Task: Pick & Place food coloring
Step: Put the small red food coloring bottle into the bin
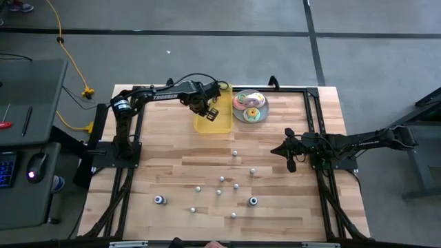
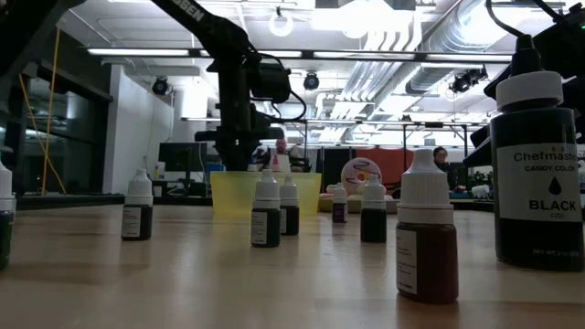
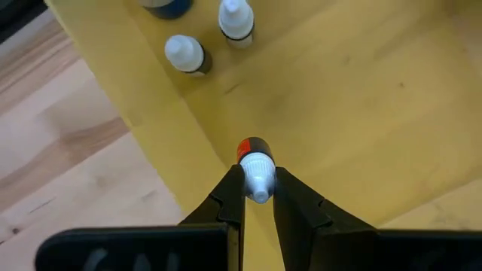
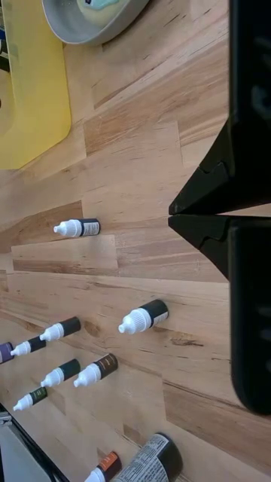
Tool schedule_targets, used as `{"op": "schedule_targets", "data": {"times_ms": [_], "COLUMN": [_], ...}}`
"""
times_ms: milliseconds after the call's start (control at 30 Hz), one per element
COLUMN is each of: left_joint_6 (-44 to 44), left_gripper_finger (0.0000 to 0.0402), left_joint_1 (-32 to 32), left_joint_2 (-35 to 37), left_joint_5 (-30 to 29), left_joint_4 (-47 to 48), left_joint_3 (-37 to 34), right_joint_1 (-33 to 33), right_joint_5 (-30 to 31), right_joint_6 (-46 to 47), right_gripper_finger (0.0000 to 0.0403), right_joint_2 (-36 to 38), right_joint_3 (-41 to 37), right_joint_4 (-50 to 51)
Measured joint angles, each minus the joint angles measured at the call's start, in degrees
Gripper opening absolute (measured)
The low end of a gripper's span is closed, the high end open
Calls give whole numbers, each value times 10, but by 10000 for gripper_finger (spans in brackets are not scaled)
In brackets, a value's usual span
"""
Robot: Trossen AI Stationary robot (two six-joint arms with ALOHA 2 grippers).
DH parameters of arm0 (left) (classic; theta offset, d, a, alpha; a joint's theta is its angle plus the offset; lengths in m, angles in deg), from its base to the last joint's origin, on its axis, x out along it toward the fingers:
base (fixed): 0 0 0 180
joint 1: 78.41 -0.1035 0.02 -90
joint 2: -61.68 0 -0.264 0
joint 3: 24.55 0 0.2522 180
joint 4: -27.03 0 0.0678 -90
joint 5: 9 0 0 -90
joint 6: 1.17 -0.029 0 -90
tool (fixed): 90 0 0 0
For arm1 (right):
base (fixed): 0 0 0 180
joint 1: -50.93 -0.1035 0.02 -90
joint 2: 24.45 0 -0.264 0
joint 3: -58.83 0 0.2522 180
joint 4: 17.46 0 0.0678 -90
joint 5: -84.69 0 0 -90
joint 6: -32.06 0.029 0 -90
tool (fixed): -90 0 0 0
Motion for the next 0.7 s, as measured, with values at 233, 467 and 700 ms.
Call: {"op": "schedule_targets", "data": {"times_ms": [233, 467, 700], "left_joint_6": [-44, -75, -112], "left_gripper_finger": [37, 37, 37], "left_joint_1": [0, 0, 0], "left_joint_2": [-23, -25, -25], "left_joint_5": [-4, -3, -1], "left_joint_4": [-12, -24, -21], "left_joint_3": [0, 0, 0], "right_joint_1": [0, 0, 0], "right_joint_5": [0, 0, 0], "right_joint_6": [0, 0, 0], "right_gripper_finger": [0, 0, 0], "right_joint_2": [0, 0, 0], "right_joint_3": [0, 0, 0], "right_joint_4": [0, 0, 0]}}
